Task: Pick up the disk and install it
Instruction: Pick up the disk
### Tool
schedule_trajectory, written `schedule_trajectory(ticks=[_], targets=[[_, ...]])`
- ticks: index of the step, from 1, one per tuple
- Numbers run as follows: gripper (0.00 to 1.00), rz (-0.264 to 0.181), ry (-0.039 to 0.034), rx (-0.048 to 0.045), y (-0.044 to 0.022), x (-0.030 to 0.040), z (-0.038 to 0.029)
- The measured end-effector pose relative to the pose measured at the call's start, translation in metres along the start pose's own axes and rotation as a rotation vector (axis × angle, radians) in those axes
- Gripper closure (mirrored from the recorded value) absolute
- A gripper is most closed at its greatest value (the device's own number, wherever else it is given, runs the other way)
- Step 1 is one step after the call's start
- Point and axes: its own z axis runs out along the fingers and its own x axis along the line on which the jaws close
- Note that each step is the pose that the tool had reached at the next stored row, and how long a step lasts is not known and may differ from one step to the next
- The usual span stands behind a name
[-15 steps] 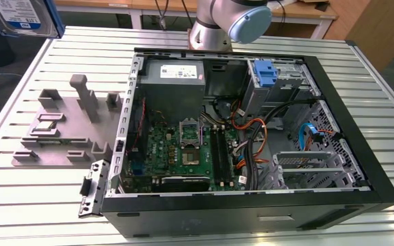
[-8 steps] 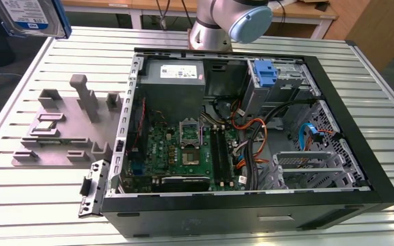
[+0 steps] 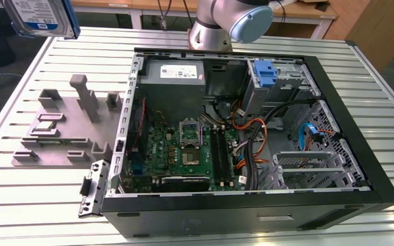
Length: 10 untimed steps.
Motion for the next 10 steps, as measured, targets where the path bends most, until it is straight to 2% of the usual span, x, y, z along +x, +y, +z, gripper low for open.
schedule_trajectory(ticks=[10], targets=[[0.65, 0.000, 0.0000, 0.0000, -0.0193, -0.0008, -0.0006]])
